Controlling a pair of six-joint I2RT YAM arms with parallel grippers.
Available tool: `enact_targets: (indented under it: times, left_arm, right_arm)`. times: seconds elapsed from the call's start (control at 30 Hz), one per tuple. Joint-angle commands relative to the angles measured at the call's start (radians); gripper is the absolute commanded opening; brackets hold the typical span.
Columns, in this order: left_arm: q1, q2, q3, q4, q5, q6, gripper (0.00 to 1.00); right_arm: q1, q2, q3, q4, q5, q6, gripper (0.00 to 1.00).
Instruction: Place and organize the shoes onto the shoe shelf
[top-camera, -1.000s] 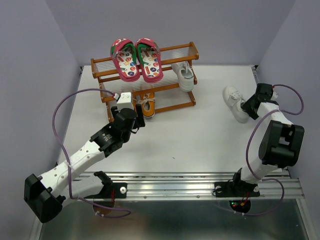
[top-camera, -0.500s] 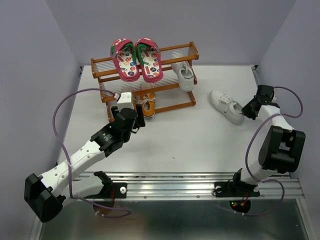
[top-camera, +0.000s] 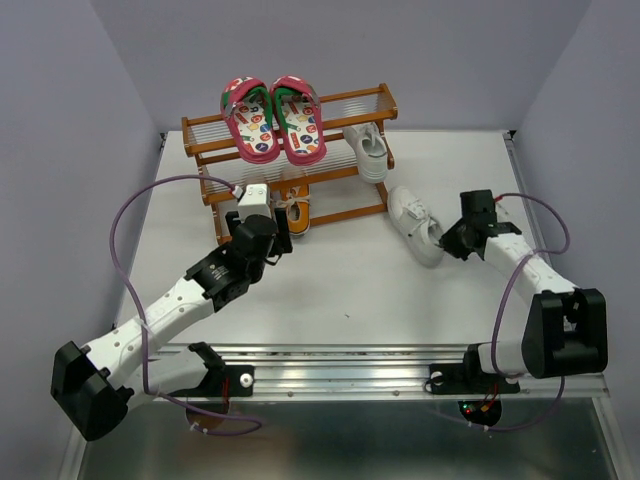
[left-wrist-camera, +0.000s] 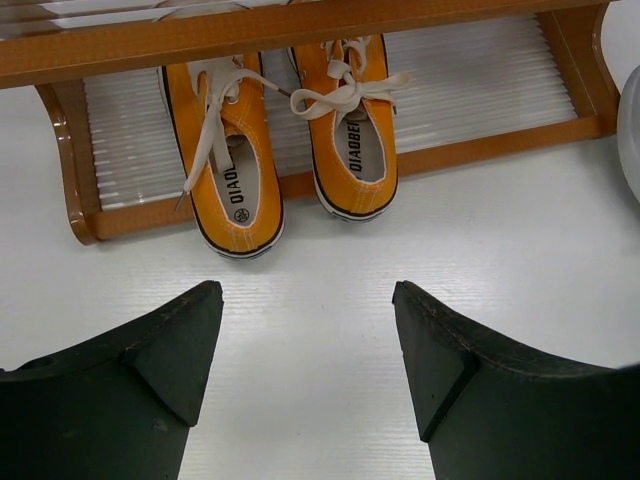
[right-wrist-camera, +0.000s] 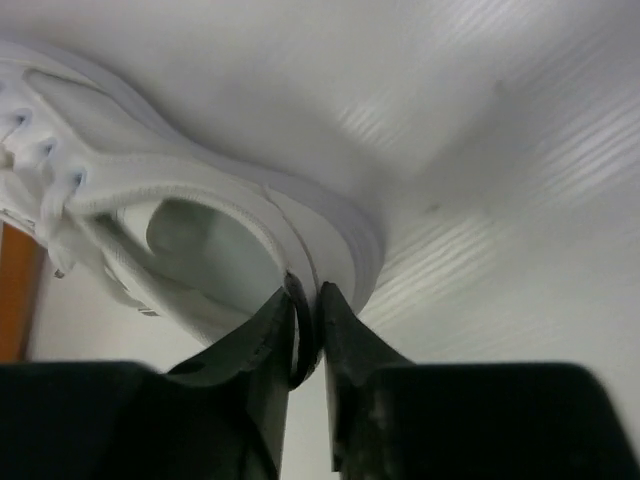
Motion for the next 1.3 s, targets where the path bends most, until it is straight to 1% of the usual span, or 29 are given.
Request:
enact_targets:
  times: [0.0,0.07,0.1,0.13,0.17,0.2,0.27,0.3,0.37,0.4,0.5,0.63,0.77,0.87,0.9,0.93,1.0,1.03,1.07,1.1,1.17,1.2,1.27]
  left_arm:
    - [-0.003,-0.004,0.027,0.037,-0.023,0.029,0.8]
    - [-0.003,-0.009,0.022,0.037,-0.029,0.03,0.8]
    - [-0.003,-0.011,0.022,0.035,-0.033,0.03,0.8]
    - [-0.003,-0.012,0.021,0.035,-0.034,0.03,0.8]
    - [-0.003,-0.012,0.019,0.034,-0.036,0.027,0.8]
    - [-0.003,-0.012,0.019,0.034,-0.034,0.024,0.8]
    - [-0.003,-0.012,0.016,0.035,-0.03,0.021,0.8]
    - [-0.003,-0.011,0.016,0.035,-0.028,0.021,0.8]
    - [-0.003,-0.006,0.019,0.035,-0.028,0.021,0.8]
    - [-0.003,-0.008,0.019,0.034,-0.031,0.021,0.8]
    - [-0.003,-0.018,0.018,0.029,-0.039,0.021,0.8]
    - [-0.003,-0.026,0.015,0.023,-0.045,0.021,0.8]
    - [-0.003,-0.028,0.016,0.015,-0.049,0.018,0.8]
    - [-0.003,-0.031,0.018,0.014,-0.049,0.017,0.8]
    - [-0.003,-0.029,0.018,0.014,-0.051,0.017,0.8]
    - [-0.003,-0.029,0.019,0.014,-0.051,0.015,0.8]
    - [-0.003,-0.026,0.021,0.014,-0.049,0.017,0.8]
    - [-0.003,-0.021,0.021,0.012,-0.051,0.017,0.8]
    - [-0.003,-0.023,0.024,0.011,-0.053,0.018,0.8]
    - [-0.003,-0.023,0.026,0.009,-0.056,0.018,0.8]
    - [-0.003,-0.024,0.029,0.006,-0.062,0.021,0.8]
    - [-0.003,-0.024,0.03,0.005,-0.069,0.024,0.8]
    - [-0.003,-0.024,0.041,0.002,-0.079,0.03,0.8]
  right_arm:
    - [0.09,0.004,-0.003,0.023,0.025,0.047,0.57]
    - [0.09,0.002,0.007,-0.011,0.057,0.023,0.64]
    - [0.09,-0.004,0.02,-0.032,0.104,-0.016,0.73]
    - [0.09,-0.011,0.027,-0.037,0.126,-0.039,0.77]
    - [0.09,-0.021,0.056,-0.047,0.155,-0.092,0.9]
    - [0.09,-0.018,0.075,-0.057,0.169,-0.118,0.93]
    - [0.09,0.005,0.112,-0.077,0.192,-0.183,0.92]
    - [0.09,0.013,0.128,-0.08,0.195,-0.183,0.9]
    - [0.09,0.03,0.167,-0.08,0.187,-0.249,0.85]
    - [0.09,0.045,0.178,-0.086,0.196,-0.279,0.75]
    - [0.09,0.077,0.208,-0.089,0.168,-0.361,0.65]
    - [0.09,0.155,0.234,-0.098,0.103,-0.427,0.65]
    - [0.09,0.195,0.248,-0.104,0.025,-0.467,0.63]
    - [0.09,0.203,0.238,-0.098,0.003,-0.478,0.55]
    - [0.09,0.206,0.234,-0.094,-0.001,-0.482,0.49]
    - [0.09,0.211,0.231,-0.094,-0.004,-0.482,0.47]
    - [0.09,0.22,0.221,-0.092,-0.012,-0.482,0.39]
    - [0.09,0.222,0.218,-0.092,-0.008,-0.473,0.3]
    - [0.09,0.217,0.208,-0.089,-0.006,-0.472,0.25]
    - [0.09,0.209,0.204,-0.087,-0.007,-0.47,0.18]
    - [0.09,0.18,0.199,-0.089,-0.011,-0.464,0.09]
    - [0.09,0.167,0.199,-0.093,0.003,-0.455,0.01]
    - [0.09,0.119,0.196,-0.103,0.02,-0.446,0.01]
